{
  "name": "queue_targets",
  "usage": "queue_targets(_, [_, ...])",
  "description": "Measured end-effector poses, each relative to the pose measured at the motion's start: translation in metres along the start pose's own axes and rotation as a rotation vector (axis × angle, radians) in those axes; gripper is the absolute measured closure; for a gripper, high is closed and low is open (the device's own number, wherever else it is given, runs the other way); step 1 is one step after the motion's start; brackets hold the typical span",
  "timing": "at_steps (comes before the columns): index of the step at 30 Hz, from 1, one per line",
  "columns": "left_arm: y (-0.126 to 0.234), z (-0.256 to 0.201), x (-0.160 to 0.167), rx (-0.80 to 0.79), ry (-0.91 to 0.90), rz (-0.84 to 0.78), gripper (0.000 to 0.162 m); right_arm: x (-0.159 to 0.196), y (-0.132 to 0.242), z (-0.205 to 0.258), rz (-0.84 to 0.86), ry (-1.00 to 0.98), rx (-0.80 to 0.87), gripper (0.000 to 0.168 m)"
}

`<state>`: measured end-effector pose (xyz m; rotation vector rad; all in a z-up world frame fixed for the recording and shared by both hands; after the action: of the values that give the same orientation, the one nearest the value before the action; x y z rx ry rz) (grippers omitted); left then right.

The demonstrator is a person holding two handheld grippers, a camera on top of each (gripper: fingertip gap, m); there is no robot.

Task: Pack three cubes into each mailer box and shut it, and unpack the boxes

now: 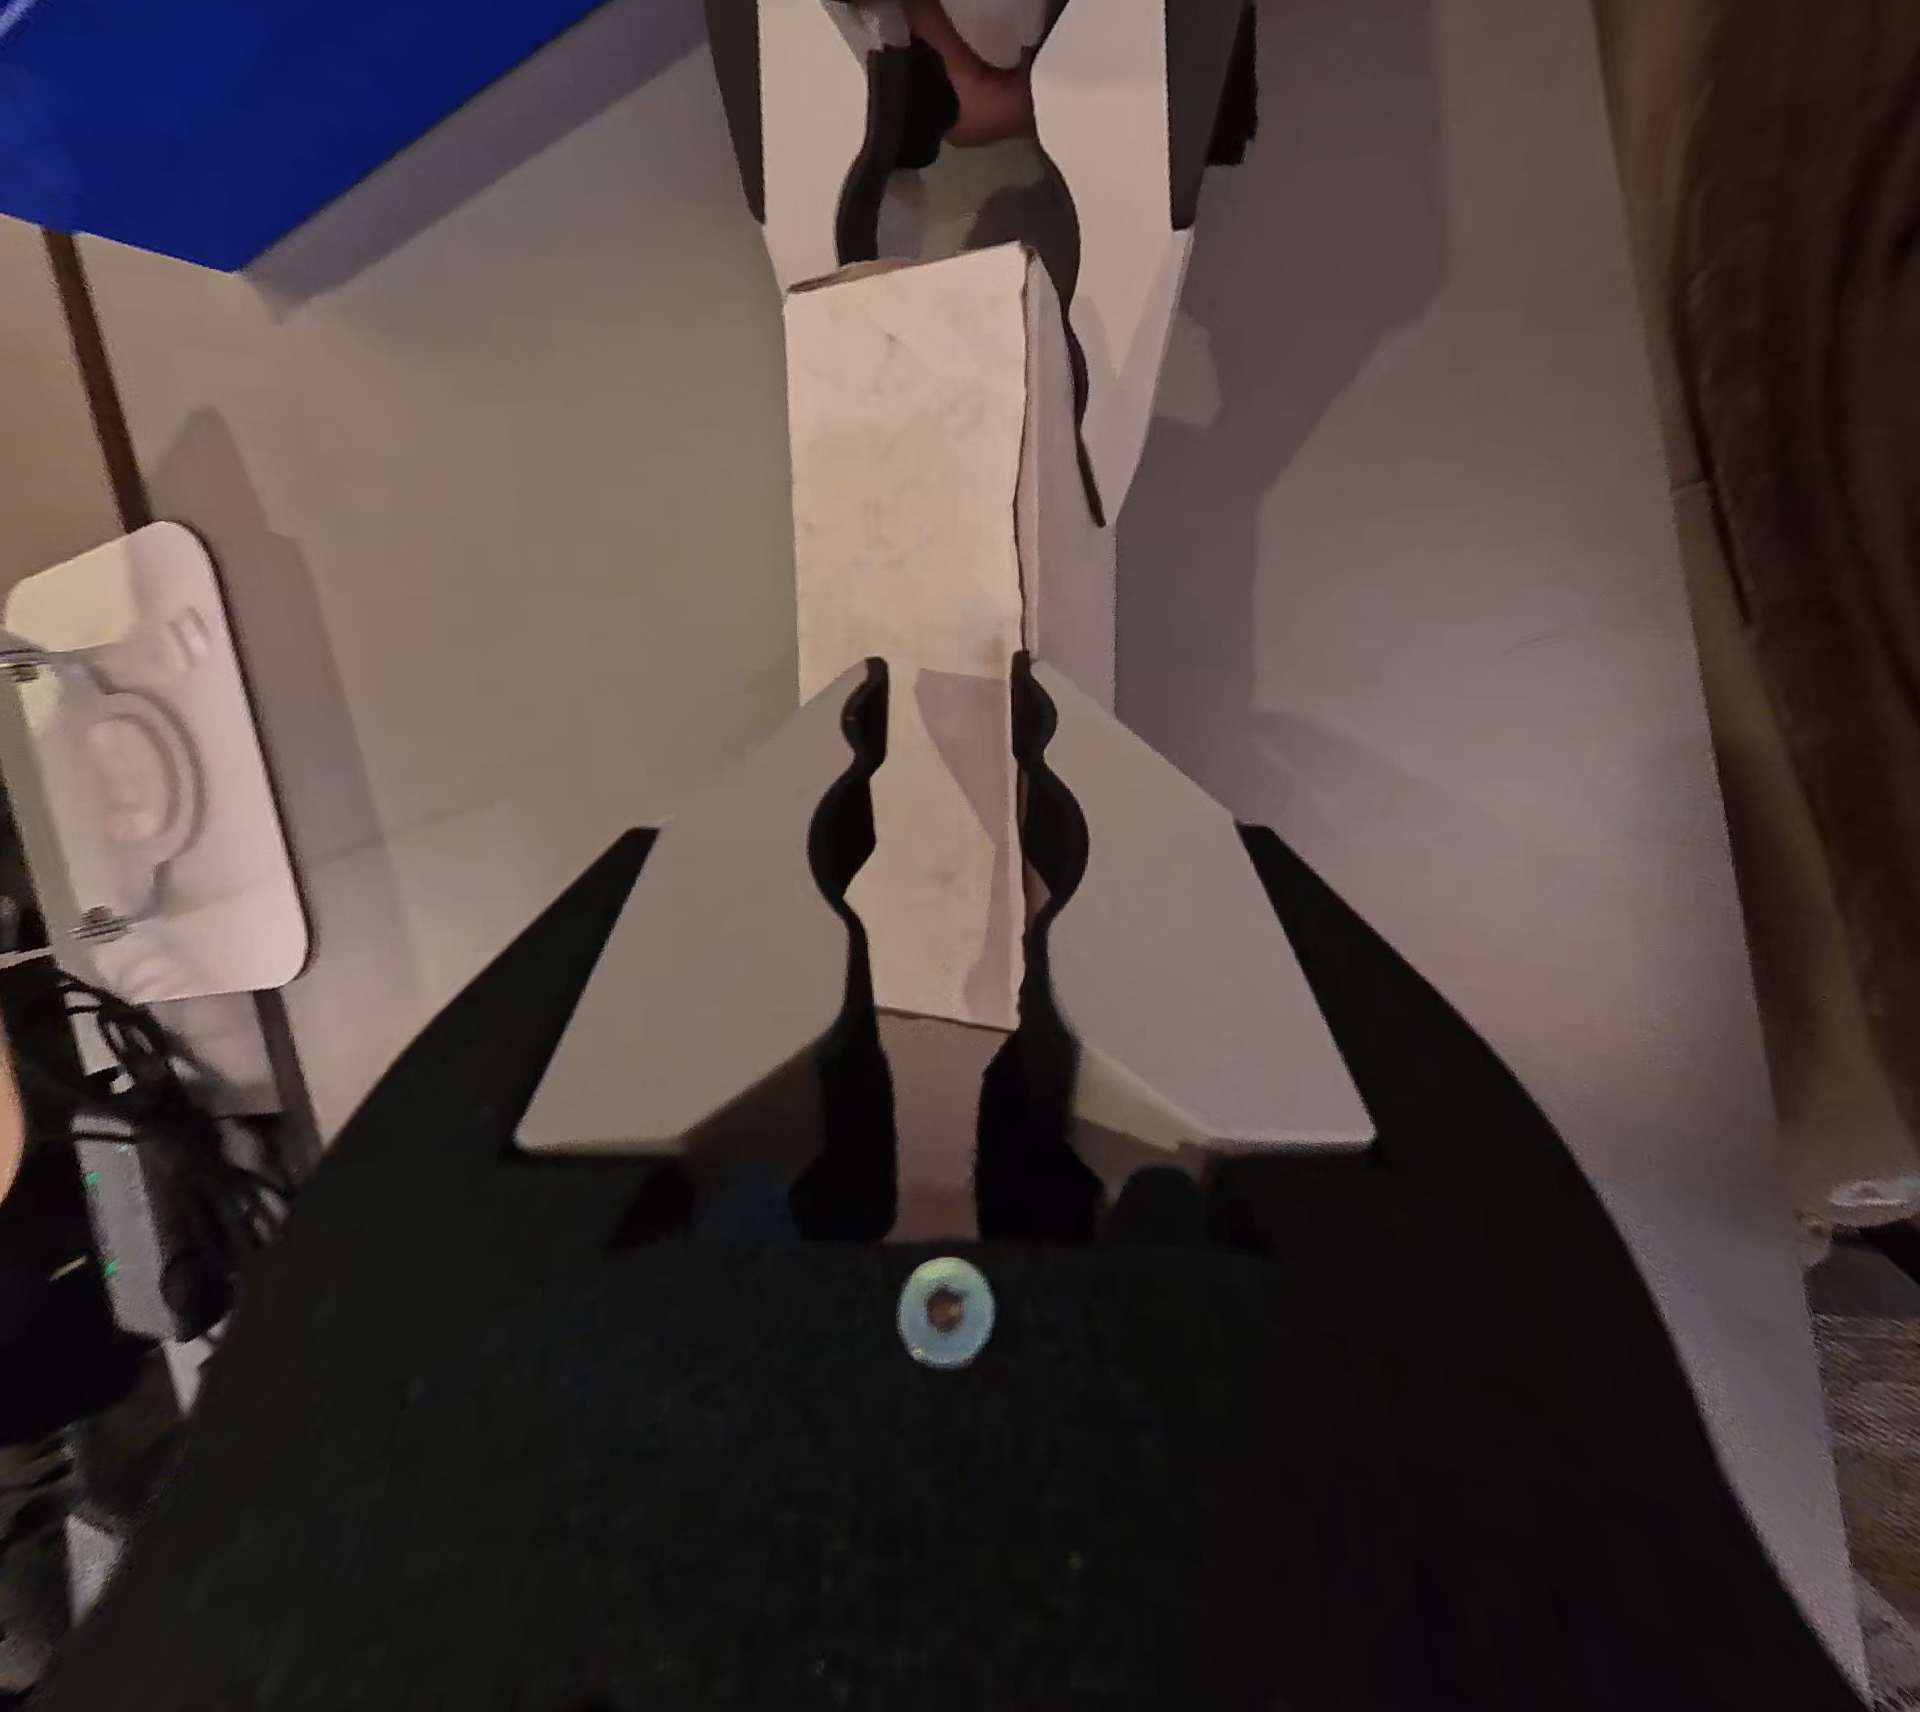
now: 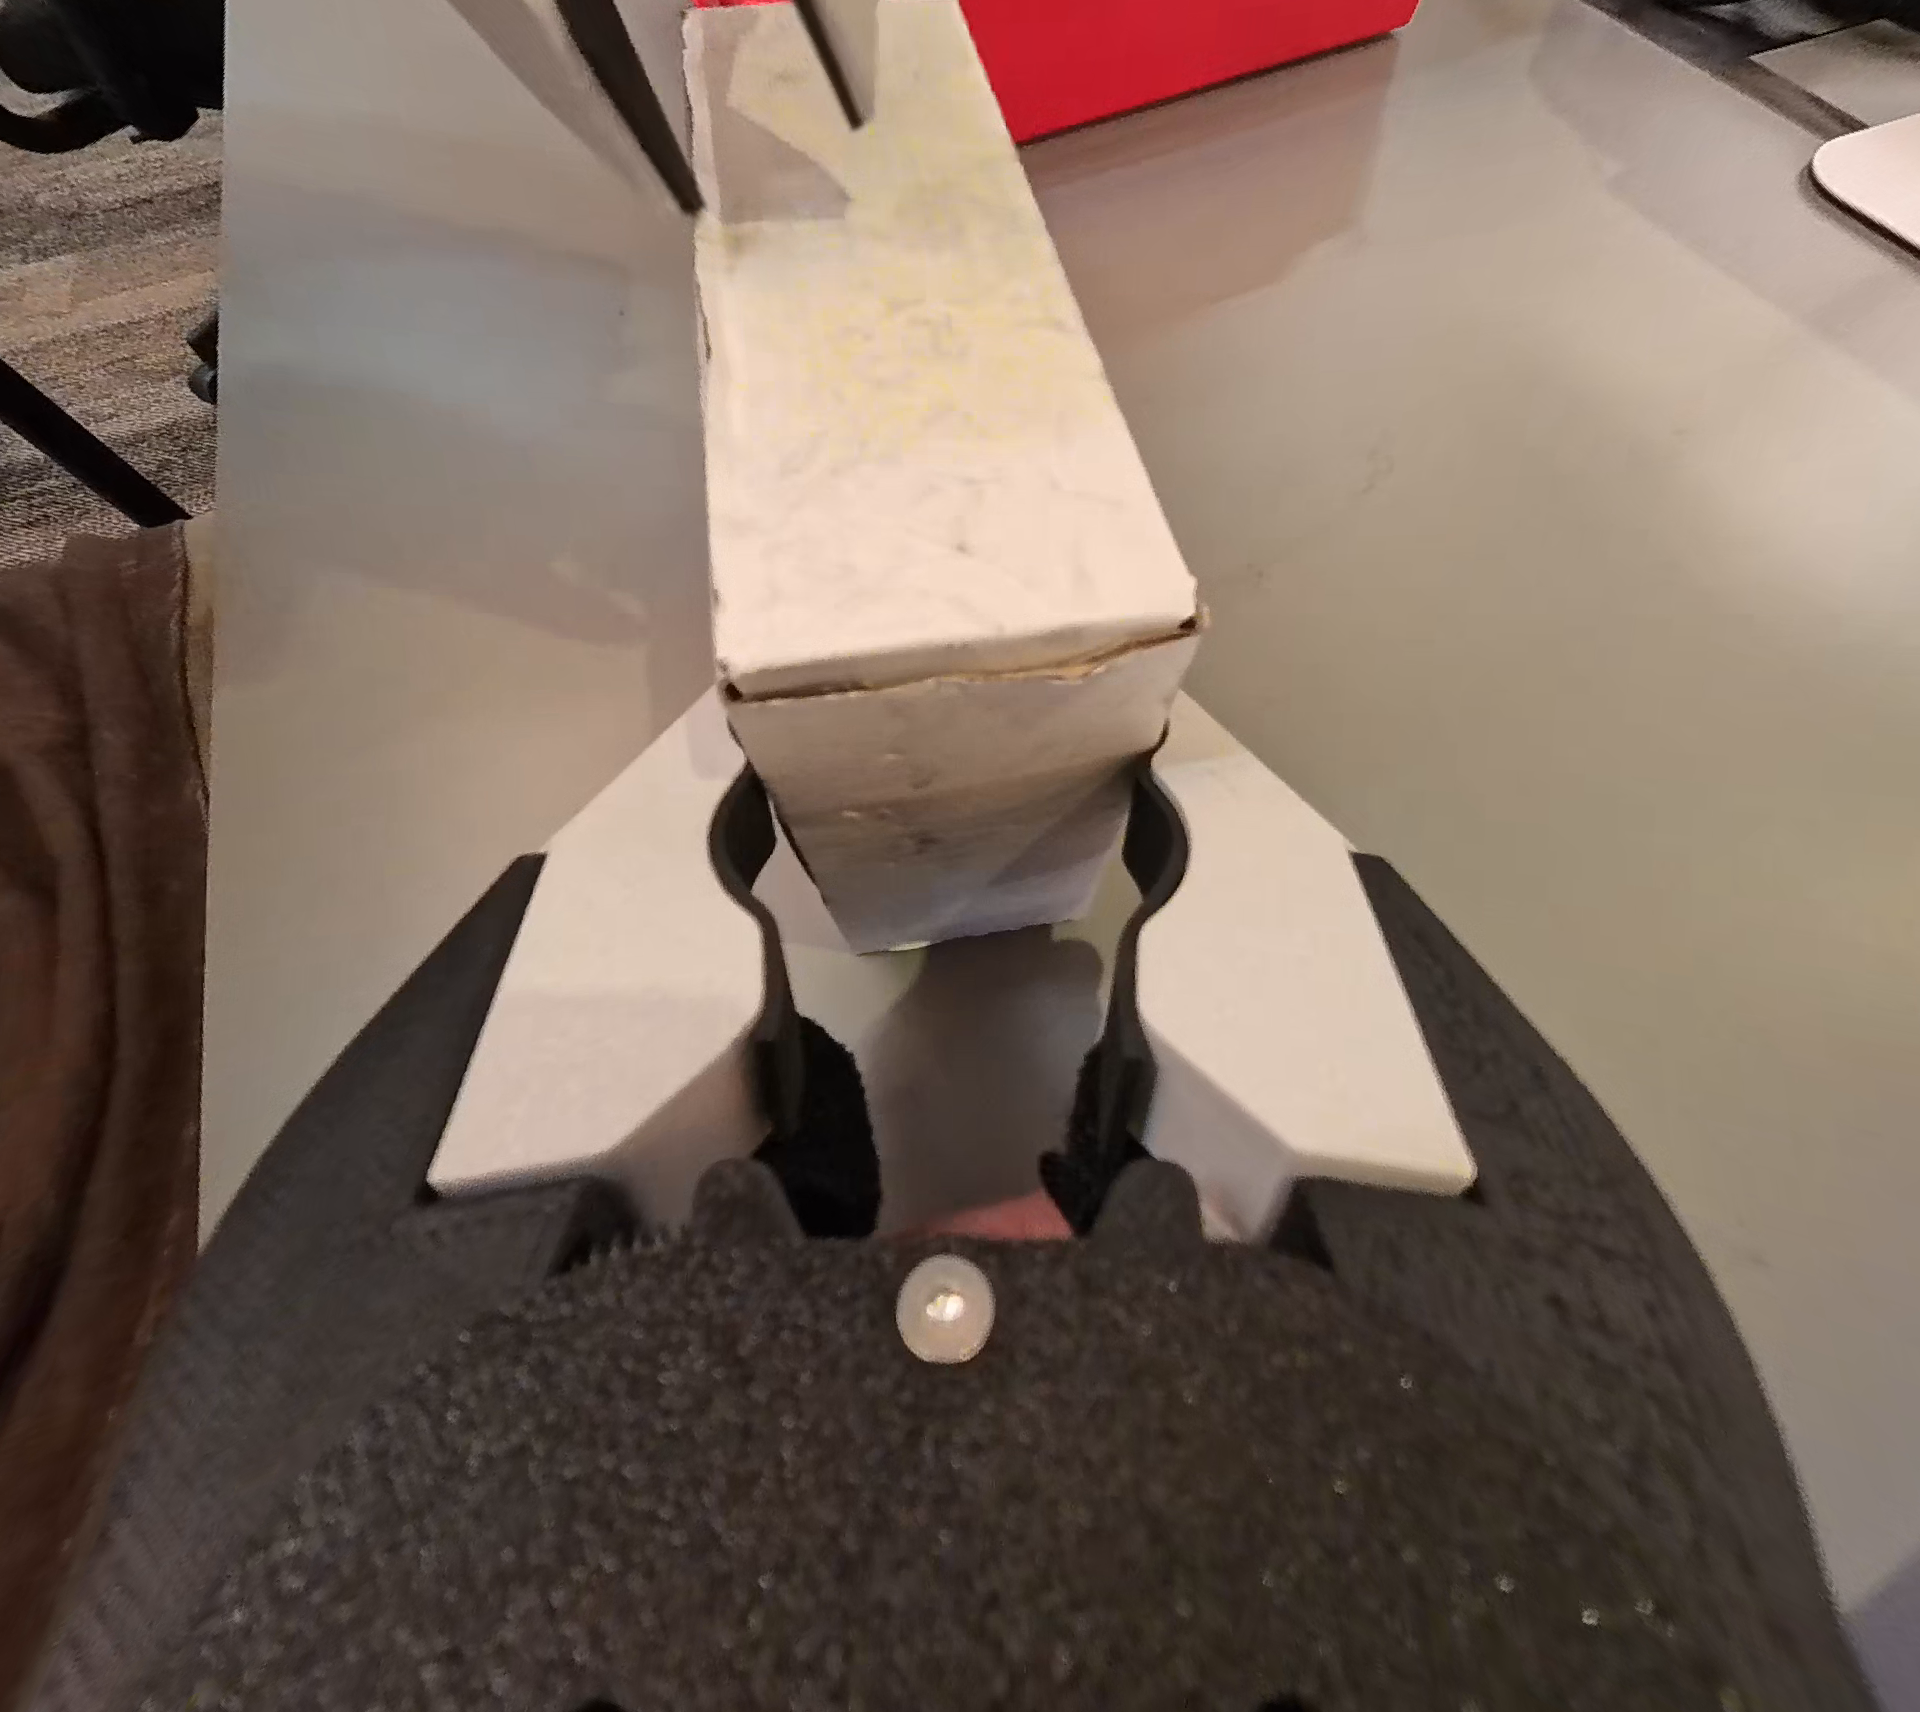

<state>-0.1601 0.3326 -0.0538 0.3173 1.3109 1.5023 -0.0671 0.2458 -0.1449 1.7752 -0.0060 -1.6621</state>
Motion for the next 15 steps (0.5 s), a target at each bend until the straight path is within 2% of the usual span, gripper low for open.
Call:
queue_targets(11, [0.007,-0.012,0.008,-0.16,-0.077,0.047,0.142,0.0,0.0,0.0,-0.002,-0.003,0.0,0.101])
queue_targets(15, [0.014,-0.013,0.002,-0.206,-0.069,0.006,0.14,0.0,0.0,0.0,0.001,-0.003,0.004,0.101])
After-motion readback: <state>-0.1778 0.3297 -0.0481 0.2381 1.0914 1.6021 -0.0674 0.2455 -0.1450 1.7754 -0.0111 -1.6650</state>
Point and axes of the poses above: each gripper's, where its closed fingertips meet, y back along the fingers, x out of its underside, z = x × y across the jaws, the point moved 7 cm from there along y, back along the fingers, and after that the axes turned 4 degrees about -x, right-handed, at the moved point
